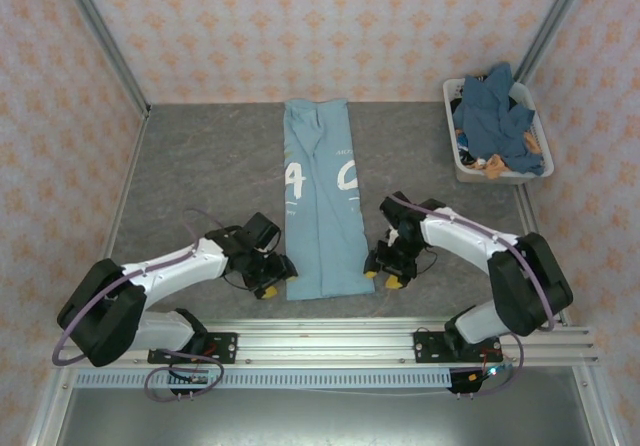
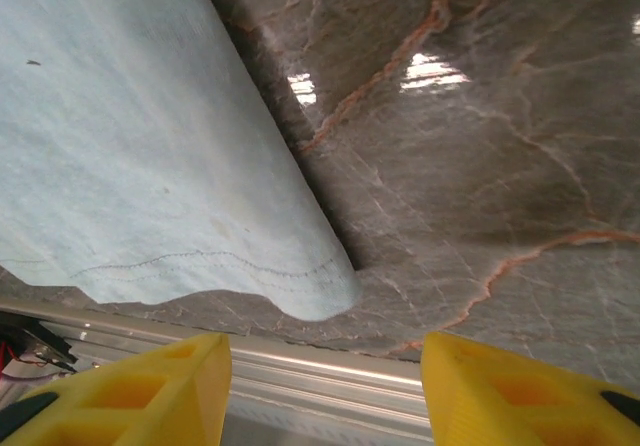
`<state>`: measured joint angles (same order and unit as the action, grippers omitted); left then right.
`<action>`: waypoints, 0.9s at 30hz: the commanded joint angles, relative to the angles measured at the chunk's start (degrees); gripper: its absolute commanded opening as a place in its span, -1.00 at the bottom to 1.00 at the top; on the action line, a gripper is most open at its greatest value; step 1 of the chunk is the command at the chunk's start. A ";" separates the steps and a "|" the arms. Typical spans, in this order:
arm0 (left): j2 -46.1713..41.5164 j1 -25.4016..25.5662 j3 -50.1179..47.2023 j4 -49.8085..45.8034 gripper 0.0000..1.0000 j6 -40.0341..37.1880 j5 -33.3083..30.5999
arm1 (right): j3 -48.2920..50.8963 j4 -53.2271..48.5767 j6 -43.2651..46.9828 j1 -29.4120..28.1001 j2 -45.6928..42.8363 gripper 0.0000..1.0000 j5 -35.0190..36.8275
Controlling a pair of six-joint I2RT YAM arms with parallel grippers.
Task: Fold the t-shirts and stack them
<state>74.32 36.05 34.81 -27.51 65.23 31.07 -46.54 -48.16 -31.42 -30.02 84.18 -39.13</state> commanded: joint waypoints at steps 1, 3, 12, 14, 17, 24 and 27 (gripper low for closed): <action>1.58 1.16 -1.60 6.41 0.12 3.91 0.10 | 0.47 1.24 0.68 -0.92 1.78 0.04 -0.69; 2.92 1.57 -1.63 6.06 0.08 3.54 0.22 | 0.45 2.06 -0.06 -1.26 2.23 0.03 -0.77; 8.52 3.32 1.51 4.39 -0.11 2.11 1.62 | 1.37 6.29 -3.32 -3.81 5.80 -0.10 -0.46; 10.65 4.48 2.90 4.26 -0.17 1.84 1.80 | 1.04 7.02 -3.75 -4.23 7.27 -0.15 0.04; 12.80 5.75 4.38 3.32 -0.31 1.51 0.71 | 0.38 8.10 -4.24 -4.52 8.94 -0.27 0.40; 13.43 5.96 6.09 6.23 -0.58 3.47 -1.64 | -0.92 8.71 -5.70 -5.05 9.75 -0.73 0.45; 12.40 6.05 6.65 6.52 -0.63 3.82 -2.46 | -0.74 8.34 -6.50 -5.14 8.19 -0.79 0.32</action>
<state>84.82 40.16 40.38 -31.09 67.92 27.90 -46.72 -41.93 -36.80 -34.74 92.58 -39.48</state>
